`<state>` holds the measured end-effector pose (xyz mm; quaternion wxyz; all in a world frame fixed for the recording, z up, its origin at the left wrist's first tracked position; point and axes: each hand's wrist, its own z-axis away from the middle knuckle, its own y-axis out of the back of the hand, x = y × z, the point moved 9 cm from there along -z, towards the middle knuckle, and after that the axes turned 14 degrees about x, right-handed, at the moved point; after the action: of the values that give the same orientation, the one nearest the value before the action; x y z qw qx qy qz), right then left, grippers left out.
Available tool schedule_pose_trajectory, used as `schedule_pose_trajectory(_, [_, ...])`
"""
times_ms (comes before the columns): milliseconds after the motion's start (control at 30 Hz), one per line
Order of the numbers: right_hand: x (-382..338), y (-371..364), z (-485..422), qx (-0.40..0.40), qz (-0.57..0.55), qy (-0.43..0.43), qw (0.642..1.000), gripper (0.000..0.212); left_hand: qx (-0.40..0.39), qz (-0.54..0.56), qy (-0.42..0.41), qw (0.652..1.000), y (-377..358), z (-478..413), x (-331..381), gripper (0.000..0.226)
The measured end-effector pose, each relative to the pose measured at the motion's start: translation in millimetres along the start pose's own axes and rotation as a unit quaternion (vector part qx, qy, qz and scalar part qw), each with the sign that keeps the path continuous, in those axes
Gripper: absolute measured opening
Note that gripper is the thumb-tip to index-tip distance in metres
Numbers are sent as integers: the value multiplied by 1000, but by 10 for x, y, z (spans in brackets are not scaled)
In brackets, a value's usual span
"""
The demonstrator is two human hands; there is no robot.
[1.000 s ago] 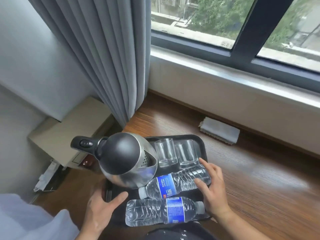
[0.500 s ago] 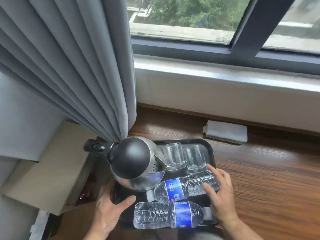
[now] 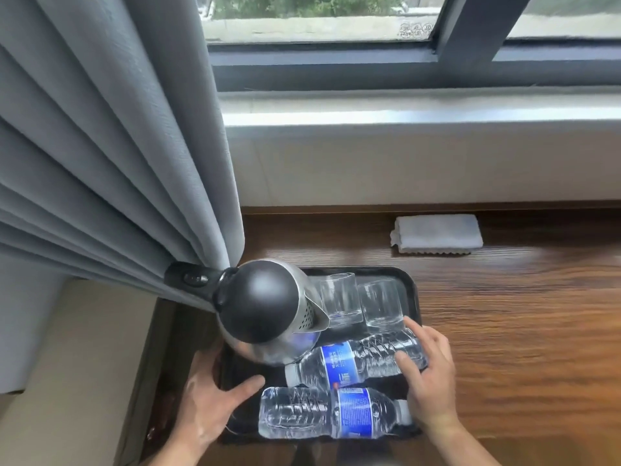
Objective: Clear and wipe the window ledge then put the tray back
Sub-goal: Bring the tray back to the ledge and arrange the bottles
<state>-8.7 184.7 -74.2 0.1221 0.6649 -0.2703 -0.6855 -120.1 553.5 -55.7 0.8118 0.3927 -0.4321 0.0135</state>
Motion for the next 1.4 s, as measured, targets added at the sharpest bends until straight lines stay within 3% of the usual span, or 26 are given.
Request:
schedule_pose_trajectory(100, [2,-24,-15,10,-1,-8,1000,51,-3,-15,-7,1000,-24,-67,-8,135])
schedule_pose_trajectory(200, [34,-59,-27,12,4,-13,1000,49,8,-9,-4,1000,-29,-103,-4,111])
schedule_pose_trajectory(367, [125,-116,-30,13,10,-31,999,50,-6,-21,-5,1000,-98,-185,-79,125])
schedule_pose_trajectory(500, [139,-151,-36,13,12,-37,999,51,-4,-35,-13,999,-125,-248,-95,108])
schedule_pose_trajectory(700, [183,-260,-133,5,29,-44,999,53,-8,-28,-23,999,-156,-349,-93,117])
schedule_pose_trajectory(867, [88,-335,-280,-4,33,-36,999,51,6,-7,-40,999,-164,-462,-43,76])
schedule_pose_trajectory(1100, [-7,-477,-519,-14,34,-31,999,55,21,-7,-76,997,-170,-643,104,86])
schedule_pose_trajectory(1233, [-33,-537,-656,-14,33,-38,999,56,21,1,-90,996,-202,-763,170,63])
schedule_pose_trajectory(1400, [-94,-567,-834,-5,29,-33,999,56,9,29,-112,993,-264,-887,329,59])
